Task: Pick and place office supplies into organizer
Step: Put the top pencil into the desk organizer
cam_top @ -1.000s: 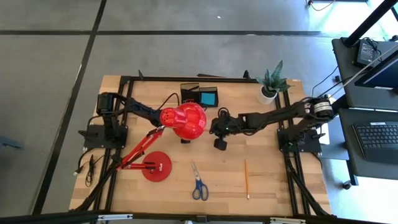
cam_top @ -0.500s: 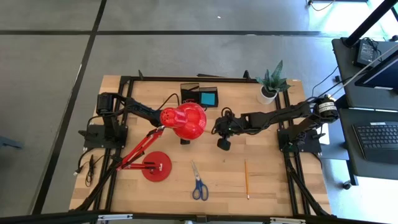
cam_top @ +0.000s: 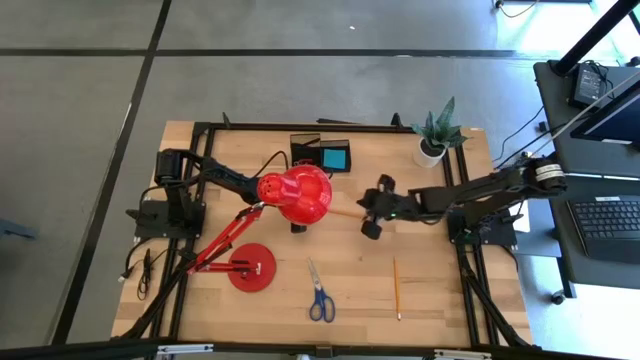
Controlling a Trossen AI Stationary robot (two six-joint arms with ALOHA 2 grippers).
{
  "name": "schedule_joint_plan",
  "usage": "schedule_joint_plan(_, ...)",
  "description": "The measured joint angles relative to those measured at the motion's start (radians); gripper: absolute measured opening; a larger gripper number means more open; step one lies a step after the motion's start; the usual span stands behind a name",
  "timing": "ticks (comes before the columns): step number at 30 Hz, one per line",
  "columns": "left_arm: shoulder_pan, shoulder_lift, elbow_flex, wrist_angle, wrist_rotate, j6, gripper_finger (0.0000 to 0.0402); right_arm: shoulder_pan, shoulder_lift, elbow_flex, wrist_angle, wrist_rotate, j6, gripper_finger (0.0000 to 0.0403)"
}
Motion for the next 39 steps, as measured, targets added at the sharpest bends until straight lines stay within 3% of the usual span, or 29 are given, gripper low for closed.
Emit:
schedule_joint_plan(5,0.0,0.001,-0.005,0.02,-0.001,0.008,0.0072,0.007,-0.113,-0.181,0.259,0.001,0.009,0.0007)
schedule_joint_plan(10,0.0,0.002,-0.077,0.195,0.005,0.002,0.0085,0.023,-0.187,-0.285,0.428,0.0,0.006,0.0007)
schedule_joint_plan(18,0.025,0.005,-0.219,0.472,0.065,-0.064,0.0089,0.045,-0.206,-0.299,0.451,0.0,-0.017,0.0007)
schedule_joint_plan(25,0.029,0.008,-0.235,0.514,0.089,-0.087,0.0089,0.044,-0.205,-0.299,0.458,0.0,-0.023,0.0007)
schedule_joint_plan(34,0.031,0.226,-0.171,0.753,0.09,-0.108,0.01,0.044,-0.205,-0.299,0.456,-0.001,-0.02,0.0007)
schedule_joint_plan(39,0.035,0.263,-0.163,0.802,0.094,-0.137,0.0102,0.045,-0.205,-0.3,0.454,-0.002,-0.02,0.0007)
